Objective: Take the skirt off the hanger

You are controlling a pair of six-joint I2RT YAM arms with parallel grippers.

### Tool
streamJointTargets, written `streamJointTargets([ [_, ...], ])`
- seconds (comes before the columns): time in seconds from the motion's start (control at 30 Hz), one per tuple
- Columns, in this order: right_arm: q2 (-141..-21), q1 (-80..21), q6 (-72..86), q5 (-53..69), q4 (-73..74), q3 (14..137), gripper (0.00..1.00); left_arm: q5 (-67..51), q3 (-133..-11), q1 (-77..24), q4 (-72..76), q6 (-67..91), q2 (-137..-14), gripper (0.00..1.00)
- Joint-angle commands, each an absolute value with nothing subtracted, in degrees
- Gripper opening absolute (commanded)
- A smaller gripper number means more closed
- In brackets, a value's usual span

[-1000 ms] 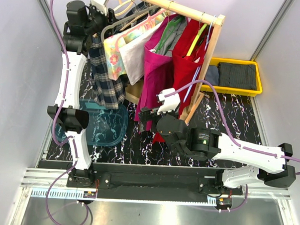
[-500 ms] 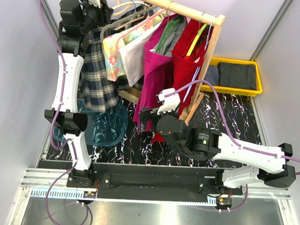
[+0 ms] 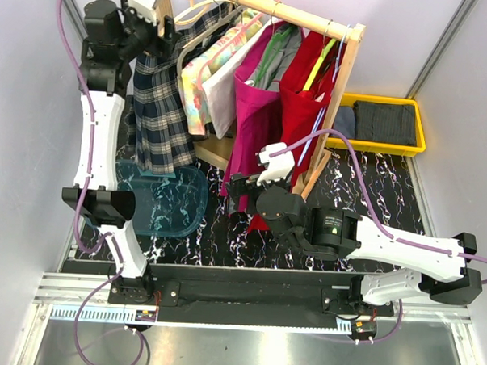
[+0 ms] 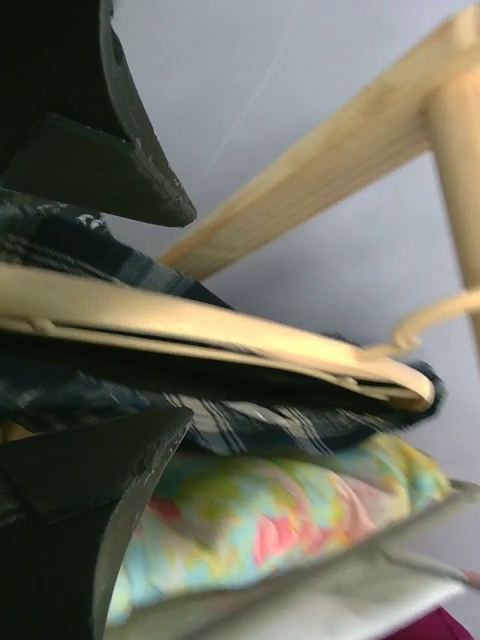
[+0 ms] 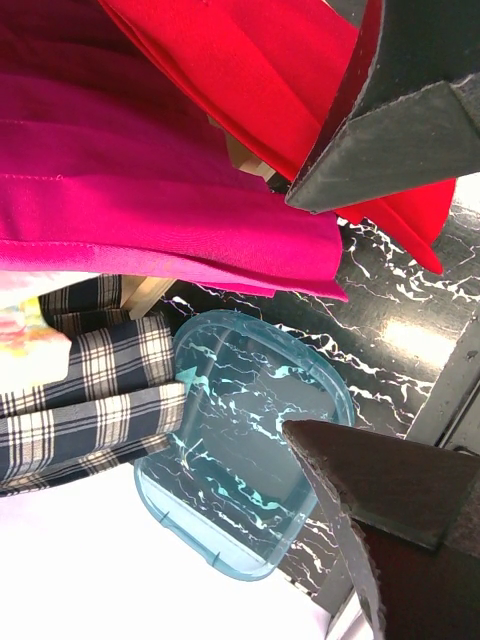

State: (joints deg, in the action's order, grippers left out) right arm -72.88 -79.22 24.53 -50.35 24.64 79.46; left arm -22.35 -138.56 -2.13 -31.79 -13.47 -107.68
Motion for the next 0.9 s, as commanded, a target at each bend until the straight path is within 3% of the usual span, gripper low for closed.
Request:
streamJointTargets([
  [0.0,-71.19,-78.84,25.93,-51.94,22.41,79.8,0.94,-26.36,-138.96,1.13,-34.98,-17.48,-103.36,0.79],
  [0.1,-71.37,-78.93,26.01,-52.03,22.32,80.07,0.94,-28.3,-138.69,1.58,-38.4,-19.5,-102.74,0.79],
  [0.17,-71.46,-78.84,26.01,-51.77,22.32,80.33,0.93,-30.84,-138.78,1.67,-41.81,-20.21,-102.66,0.72],
  [0.2,-71.54,-78.84,26.1,-51.77,22.32,80.33,0.93,-32.15,-138.95,1.67,-43.14,-20.82,-102.83,0.66],
  [0.3,-71.28,-78.84,26.54,-51.68,22.41,80.16,0.93,-36.64,-140.79,1.41,-49.03,-22.32,-103.88,0.3],
  [0.33,-71.19,-78.84,26.63,-51.77,22.5,80.07,0.93,-37.69,-141.32,1.23,-50.09,-22.24,-104.67,0.12],
  [0.43,-71.19,-78.84,26.72,-51.85,22.59,80.16,0.93,-38.49,-141.77,0.79,-51.85,-21.71,-105.2,0.02],
  [0.77,-71.28,-78.84,26.98,-51.86,22.59,80.07,0.93,-36.39,-144.49,-2.11,-51.16,-19.96,-108.46,0.04],
  [0.8,-71.28,-78.84,26.9,-51.86,22.59,80.07,0.93,-35.78,-144.32,-2.37,-50.63,-19.34,-108.54,0.19],
  [0.87,-71.19,-78.84,26.98,-51.86,22.5,79.98,0.93,-34.63,-143.09,-2.99,-48.18,-17.68,-108.46,0.33],
])
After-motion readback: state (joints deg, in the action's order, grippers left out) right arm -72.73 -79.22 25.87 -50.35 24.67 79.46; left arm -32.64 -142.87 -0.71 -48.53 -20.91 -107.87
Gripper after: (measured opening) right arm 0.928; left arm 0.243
